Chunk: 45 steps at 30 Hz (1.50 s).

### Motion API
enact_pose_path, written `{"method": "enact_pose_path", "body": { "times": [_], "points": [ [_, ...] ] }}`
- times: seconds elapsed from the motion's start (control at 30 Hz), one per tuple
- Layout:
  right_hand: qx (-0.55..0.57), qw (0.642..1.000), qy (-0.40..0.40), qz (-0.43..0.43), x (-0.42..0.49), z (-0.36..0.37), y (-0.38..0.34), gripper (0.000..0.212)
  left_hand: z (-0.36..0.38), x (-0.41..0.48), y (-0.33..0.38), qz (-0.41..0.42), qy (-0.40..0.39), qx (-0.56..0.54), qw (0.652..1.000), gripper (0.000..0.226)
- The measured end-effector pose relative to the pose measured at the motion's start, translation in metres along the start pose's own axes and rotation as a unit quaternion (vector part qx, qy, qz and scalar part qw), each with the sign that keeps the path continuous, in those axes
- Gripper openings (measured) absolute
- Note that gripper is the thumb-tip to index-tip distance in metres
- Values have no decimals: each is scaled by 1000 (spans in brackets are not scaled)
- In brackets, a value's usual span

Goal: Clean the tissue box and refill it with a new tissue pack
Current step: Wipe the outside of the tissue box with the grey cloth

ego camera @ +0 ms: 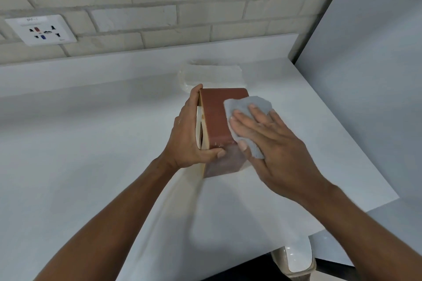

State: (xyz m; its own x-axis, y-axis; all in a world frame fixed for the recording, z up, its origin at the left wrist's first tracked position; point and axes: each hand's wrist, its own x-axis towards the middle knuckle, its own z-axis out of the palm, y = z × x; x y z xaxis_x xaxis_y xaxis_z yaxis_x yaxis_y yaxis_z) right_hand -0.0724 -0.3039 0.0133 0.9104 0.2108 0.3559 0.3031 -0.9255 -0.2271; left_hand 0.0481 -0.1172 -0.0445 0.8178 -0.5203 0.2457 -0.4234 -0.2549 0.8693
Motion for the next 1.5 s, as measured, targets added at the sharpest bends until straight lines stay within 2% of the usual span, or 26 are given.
{"method": "enact_pose_path", "body": {
  "times": [0.07,0.17,0.23,0.33,0.4,0.47,0.57,0.63,0.73,0.87,1.03,1.13,1.2,1.27,1.33,1.4,1.5],
  "points": [
    [5,1000,24,6,2,7,-11,43,1,1,2,4,-1,-6,1000,140],
    [-31,996,7,-88,-2,20,-21,46,0,2,-1,7,-12,-8,1000,133],
    [-41,993,-2,-107,-7,16,-6,46,-2,2,-2,2,-9,-2,1000,137],
    [15,1000,18,-8,-11,7,16,44,-2,-1,1,6,-4,3,1000,144],
    [34,998,49,26,-10,9,12,42,-1,0,1,10,-2,-2,1000,144],
    [15,997,72,-5,-6,18,-7,42,0,1,2,9,-2,-3,1000,143],
    [-23,993,55,-99,-4,27,-24,44,0,2,-3,12,-5,-3,1000,134],
    [-19,993,47,-107,-5,22,-13,43,-2,2,-4,9,-5,6,1000,134],
    [44,998,52,-9,-3,9,12,40,-3,-1,0,1,-9,14,1000,144],
    [90,991,22,101,12,1,23,43,0,-2,4,6,2,11,1000,138],
    [96,981,-59,159,56,-3,28,46,1,-2,4,15,13,0,1000,133],
    [60,985,-96,131,80,-5,16,45,1,-2,3,18,16,6,1000,135],
    [11,989,-131,74,87,-1,-4,46,-1,-1,3,17,17,12,1000,134],
    [-19,990,-142,8,80,2,-23,48,-2,0,0,27,16,28,999,122],
    [8,990,-139,-37,61,-3,-32,48,-3,0,-4,23,15,46,999,119],
    [62,988,-127,-67,39,-11,-24,47,-4,-1,-5,13,7,47,999,128],
    [105,988,-114,-19,24,-21,6,44,-6,0,-2,8,-7,31,999,143]
  ]
}}
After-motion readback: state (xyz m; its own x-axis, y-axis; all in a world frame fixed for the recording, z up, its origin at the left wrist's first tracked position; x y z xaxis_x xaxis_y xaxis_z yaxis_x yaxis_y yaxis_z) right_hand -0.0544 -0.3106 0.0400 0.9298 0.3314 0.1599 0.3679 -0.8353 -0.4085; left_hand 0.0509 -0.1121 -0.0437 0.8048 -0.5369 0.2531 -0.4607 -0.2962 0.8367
